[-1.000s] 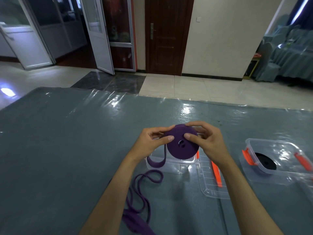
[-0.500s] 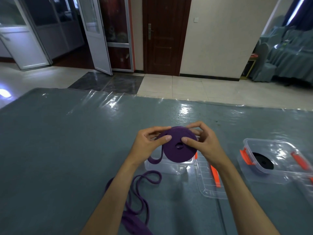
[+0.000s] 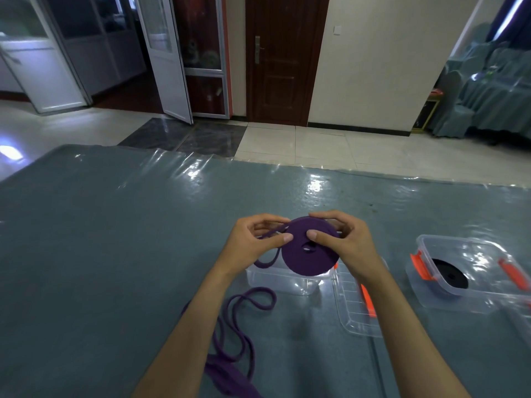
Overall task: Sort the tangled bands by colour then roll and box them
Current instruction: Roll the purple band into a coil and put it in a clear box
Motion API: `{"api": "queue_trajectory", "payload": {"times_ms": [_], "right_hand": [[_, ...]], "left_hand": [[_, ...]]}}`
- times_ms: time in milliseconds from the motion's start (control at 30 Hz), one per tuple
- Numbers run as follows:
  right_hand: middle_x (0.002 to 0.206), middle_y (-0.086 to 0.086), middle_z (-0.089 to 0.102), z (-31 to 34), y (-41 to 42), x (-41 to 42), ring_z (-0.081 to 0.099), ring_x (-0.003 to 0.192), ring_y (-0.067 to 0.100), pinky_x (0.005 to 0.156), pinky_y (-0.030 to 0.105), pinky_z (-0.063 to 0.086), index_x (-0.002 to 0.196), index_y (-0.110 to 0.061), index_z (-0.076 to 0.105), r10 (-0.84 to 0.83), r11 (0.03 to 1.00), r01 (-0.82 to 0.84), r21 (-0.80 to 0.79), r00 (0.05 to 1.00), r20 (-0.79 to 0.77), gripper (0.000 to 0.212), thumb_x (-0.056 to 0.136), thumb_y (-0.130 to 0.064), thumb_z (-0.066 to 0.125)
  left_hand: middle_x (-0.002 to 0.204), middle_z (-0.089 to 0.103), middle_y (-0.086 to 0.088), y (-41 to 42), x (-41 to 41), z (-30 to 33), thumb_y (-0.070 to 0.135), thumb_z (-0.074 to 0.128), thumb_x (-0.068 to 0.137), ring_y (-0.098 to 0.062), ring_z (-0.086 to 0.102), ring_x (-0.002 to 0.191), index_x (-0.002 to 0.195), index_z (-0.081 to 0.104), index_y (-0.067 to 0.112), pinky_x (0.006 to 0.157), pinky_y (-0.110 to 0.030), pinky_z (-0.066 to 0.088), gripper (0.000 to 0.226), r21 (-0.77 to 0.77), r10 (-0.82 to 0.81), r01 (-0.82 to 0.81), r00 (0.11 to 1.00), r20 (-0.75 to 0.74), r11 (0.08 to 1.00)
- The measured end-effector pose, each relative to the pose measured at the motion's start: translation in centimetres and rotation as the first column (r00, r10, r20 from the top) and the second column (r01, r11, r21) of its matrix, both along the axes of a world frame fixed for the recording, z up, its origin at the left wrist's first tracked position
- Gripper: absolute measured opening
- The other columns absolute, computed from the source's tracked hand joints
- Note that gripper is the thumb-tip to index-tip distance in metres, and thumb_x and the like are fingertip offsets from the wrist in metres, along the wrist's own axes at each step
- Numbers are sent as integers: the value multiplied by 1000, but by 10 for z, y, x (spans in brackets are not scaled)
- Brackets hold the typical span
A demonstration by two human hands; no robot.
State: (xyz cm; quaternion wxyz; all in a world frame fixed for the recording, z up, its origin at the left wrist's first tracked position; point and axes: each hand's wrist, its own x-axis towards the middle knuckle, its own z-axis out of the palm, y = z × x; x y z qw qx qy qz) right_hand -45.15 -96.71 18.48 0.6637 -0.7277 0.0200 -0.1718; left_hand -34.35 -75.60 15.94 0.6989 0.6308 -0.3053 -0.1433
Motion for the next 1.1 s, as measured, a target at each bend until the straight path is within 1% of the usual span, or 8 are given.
{"api": "queue_trajectory", "payload": {"times_ms": [100,200,367,567,700,767,967,1100], "right_hand": [[103,10,82,-1,-1,4,80,92,30,71,36,65,116,-27,78,-32,997,32,73,999,7,51,71,-44,96],[105,12,81,-3,-1,7,80,94,33,72,35,65,117,-26,77,-72,985,68,157,997,17,52,72,-42,96],[107,9,81,-12,0,11,80,96,30,74,32,64,120,-26,75,-127,977,121,174,992,26,45,79,-35,92],[106,11,81,-25,5,18,79,96,31,76,38,66,119,-23,76,-213,949,205,241,977,10,42,79,-26,91],[107,11,81,-36,9,26,79,97,33,75,40,67,118,-20,74,-279,918,273,289,960,-24,42,80,-22,91],[106,11,81,-42,10,31,79,96,33,75,40,67,117,-21,75,-298,902,294,316,954,-37,39,81,-20,90],[107,12,80,-56,10,46,78,99,34,75,41,65,116,-21,74,-358,861,368,352,929,-96,37,82,-20,90],[107,12,80,-63,7,56,78,100,33,77,41,65,116,-21,74,-370,846,387,367,921,-119,42,78,-25,92]], "left_hand": [[108,81,-4,-5,-4,-9,30,93,79,-22,78,104,105,79,22,90,-32,62,31,-91,109,-114,993,-53,989],[116,79,-3,-9,-11,-18,26,88,84,-22,78,104,112,77,25,84,-28,62,30,-149,123,-139,987,-107,979],[124,74,4,-14,-12,-27,18,85,89,-21,77,109,121,78,24,91,-28,61,34,-163,171,-182,982,-81,970],[116,76,7,-25,-12,-39,29,82,91,-25,74,112,118,81,26,92,-45,61,28,-102,278,-287,956,-97,952],[102,80,-3,-31,-11,-43,30,90,83,-21,79,94,98,73,27,75,-28,63,23,-172,339,-383,910,-237,907],[100,80,-7,-35,-10,-49,31,90,81,-24,79,94,93,70,25,75,-27,63,24,-185,356,-420,885,-299,888],[118,78,-8,-43,-3,-67,24,85,84,-30,76,111,96,77,26,86,-38,64,14,-223,263,-374,874,-408,900],[121,76,-18,-47,10,-74,10,89,82,-37,73,116,101,78,15,90,-38,62,22,-264,123,-350,779,-615,899]]}}
